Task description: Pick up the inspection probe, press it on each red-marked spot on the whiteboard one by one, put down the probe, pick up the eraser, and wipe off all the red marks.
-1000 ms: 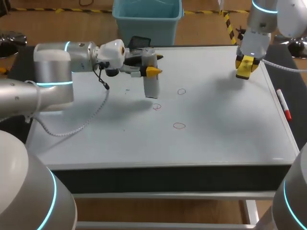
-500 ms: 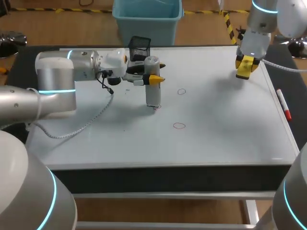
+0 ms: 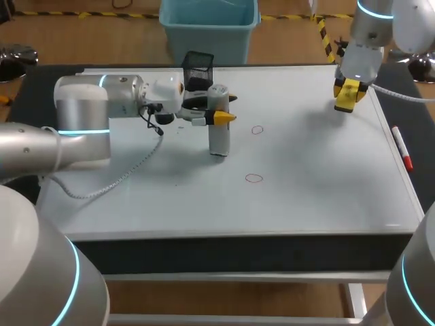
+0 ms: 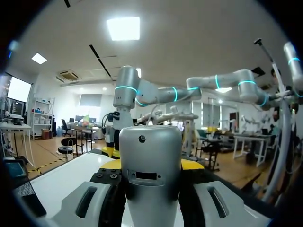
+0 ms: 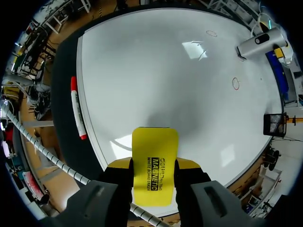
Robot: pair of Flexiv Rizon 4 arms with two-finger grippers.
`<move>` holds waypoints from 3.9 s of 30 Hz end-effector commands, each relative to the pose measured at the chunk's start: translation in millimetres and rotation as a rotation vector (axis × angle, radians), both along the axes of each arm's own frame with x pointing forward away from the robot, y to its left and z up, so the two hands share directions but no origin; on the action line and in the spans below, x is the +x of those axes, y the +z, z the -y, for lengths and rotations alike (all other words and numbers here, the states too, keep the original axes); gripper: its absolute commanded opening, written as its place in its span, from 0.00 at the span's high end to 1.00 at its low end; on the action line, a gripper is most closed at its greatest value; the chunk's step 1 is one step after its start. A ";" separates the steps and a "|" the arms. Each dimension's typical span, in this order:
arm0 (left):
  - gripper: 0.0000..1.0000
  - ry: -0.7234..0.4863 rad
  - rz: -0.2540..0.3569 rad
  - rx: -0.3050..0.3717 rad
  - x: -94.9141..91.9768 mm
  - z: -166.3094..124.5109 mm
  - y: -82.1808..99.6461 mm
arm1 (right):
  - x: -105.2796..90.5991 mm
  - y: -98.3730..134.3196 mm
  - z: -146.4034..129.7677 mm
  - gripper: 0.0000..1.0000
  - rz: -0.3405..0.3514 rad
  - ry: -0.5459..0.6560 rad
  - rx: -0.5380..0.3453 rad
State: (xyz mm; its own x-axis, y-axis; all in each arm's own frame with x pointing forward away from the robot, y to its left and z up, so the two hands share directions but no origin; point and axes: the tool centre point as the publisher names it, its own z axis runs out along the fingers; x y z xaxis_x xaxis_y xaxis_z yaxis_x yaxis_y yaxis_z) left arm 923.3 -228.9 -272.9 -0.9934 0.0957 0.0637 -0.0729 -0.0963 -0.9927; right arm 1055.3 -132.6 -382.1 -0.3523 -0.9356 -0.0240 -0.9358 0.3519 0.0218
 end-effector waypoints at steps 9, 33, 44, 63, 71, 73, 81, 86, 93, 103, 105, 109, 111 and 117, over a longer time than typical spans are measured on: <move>1.00 -0.016 0.000 0.007 3.7 3.5 -7.2 | -0.1 1.4 0.5 1.00 0.001 0.002 -0.004; 1.00 -0.022 -0.002 0.010 1.6 2.1 -8.3 | -0.1 1.4 0.5 1.00 0.001 0.002 -0.004; 1.00 0.097 0.049 0.018 21.7 -50.6 17.6 | -0.1 1.4 0.5 1.00 0.001 0.002 -0.004; 1.00 0.321 0.122 0.086 104.5 -167.5 44.9 | -0.1 1.4 0.5 1.00 0.001 0.002 -0.004; 1.00 0.359 0.130 0.124 120.7 -195.9 40.5 | -0.1 1.4 0.5 1.00 0.001 0.002 -0.004; 1.00 0.372 0.120 0.108 123.3 -201.0 37.2 | -0.1 1.4 0.5 1.00 0.001 0.002 -0.004; 1.00 0.384 0.106 0.086 126.8 -210.0 27.5 | -0.1 1.4 0.5 1.00 0.001 0.002 -0.004; 1.00 0.392 0.103 0.080 128.3 -218.5 27.0 | -0.1 1.4 0.5 1.00 0.001 0.002 -0.004; 1.00 0.394 0.107 0.078 127.8 -224.1 29.9 | -0.1 1.4 0.5 1.00 0.001 0.002 -0.004; 1.00 0.394 0.107 0.078 127.8 -224.1 29.9 | -0.1 1.4 0.5 1.00 0.001 0.002 -0.004; 1.00 0.394 0.107 0.078 127.8 -224.1 29.9 | -0.1 1.4 0.5 1.00 0.001 0.002 -0.004; 1.00 0.394 0.107 0.078 127.8 -224.1 29.9 | -2.0 2.9 -4.9 1.00 0.008 0.011 -0.003; 1.00 0.394 0.107 0.078 127.8 -224.1 29.9 | -5.6 5.1 -18.3 1.00 0.015 0.036 -0.016; 1.00 0.394 0.107 0.078 127.8 -224.1 29.9 | -21.6 14.7 -58.0 1.00 0.049 0.107 0.002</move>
State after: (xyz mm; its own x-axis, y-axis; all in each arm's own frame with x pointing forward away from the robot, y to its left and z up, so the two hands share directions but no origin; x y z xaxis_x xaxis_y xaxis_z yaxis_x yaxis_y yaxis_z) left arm 1051.3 -5.1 -244.1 -0.9540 -0.2956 -0.0497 0.0583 -0.0206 -0.9981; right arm 1046.7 -84.9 -373.9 -0.2627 -0.9637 -0.0476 -0.9648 0.2628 0.0049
